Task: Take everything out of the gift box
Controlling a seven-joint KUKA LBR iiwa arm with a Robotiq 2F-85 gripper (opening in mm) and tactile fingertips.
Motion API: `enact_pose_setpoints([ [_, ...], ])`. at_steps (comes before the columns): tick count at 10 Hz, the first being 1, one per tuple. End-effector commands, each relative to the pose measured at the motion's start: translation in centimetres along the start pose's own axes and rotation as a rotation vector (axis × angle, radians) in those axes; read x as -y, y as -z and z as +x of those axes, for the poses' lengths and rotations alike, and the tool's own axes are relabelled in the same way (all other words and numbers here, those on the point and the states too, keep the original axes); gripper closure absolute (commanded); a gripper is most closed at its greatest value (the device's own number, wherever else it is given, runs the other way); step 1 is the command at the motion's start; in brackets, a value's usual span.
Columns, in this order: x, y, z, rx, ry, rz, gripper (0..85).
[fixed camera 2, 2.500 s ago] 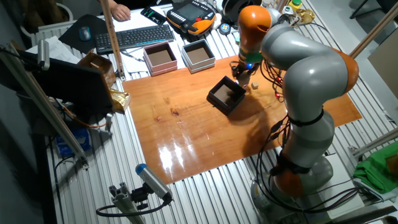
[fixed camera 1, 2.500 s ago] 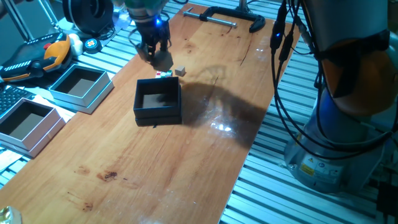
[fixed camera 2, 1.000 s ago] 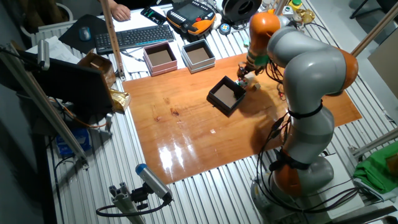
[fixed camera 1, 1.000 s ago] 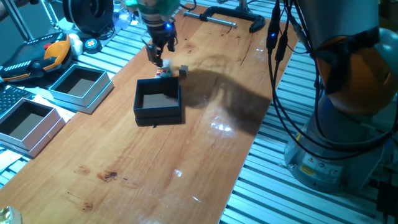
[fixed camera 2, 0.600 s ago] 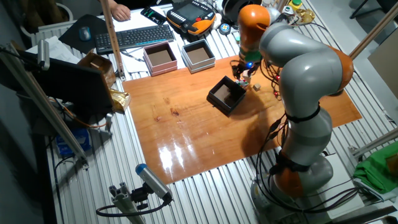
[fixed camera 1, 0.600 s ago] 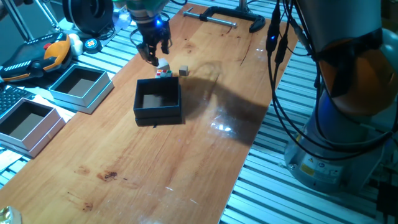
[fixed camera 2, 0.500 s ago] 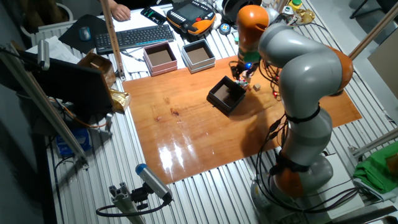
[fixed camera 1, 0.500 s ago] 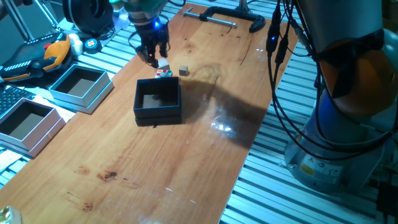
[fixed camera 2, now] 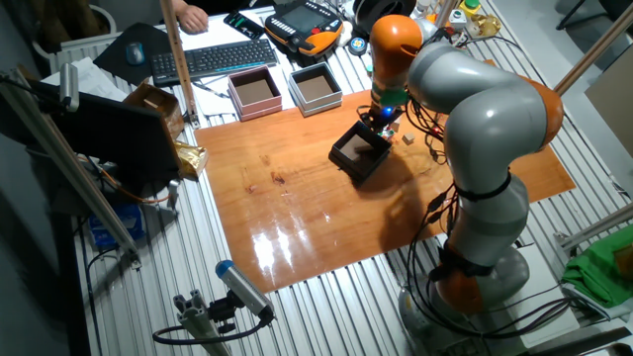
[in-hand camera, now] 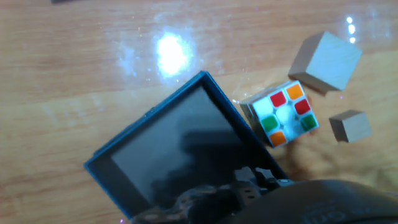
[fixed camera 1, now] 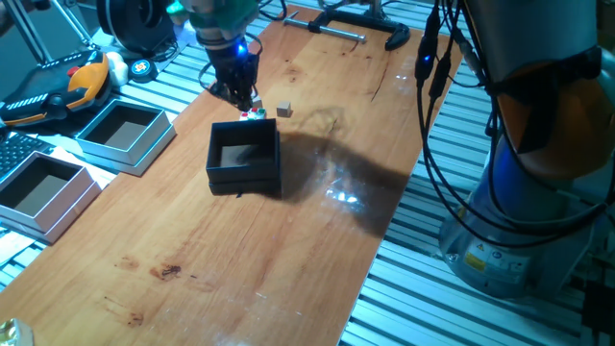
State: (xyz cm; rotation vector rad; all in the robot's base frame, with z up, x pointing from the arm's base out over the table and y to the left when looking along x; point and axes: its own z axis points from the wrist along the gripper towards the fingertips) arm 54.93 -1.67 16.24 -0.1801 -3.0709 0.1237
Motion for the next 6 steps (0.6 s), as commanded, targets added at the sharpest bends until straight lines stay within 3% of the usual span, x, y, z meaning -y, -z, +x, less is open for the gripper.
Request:
enact_pose_setpoints([
  [1,0.16,0.22,0.16,-0.010,-0.008,-0.020,84.3],
  [4,-0.05,0.17,0.18,-0.008,-0.021,-0.057,84.3],
  [6,-0.03,0.12,0.10,-0.005,-0.026,-0.052,84.3],
])
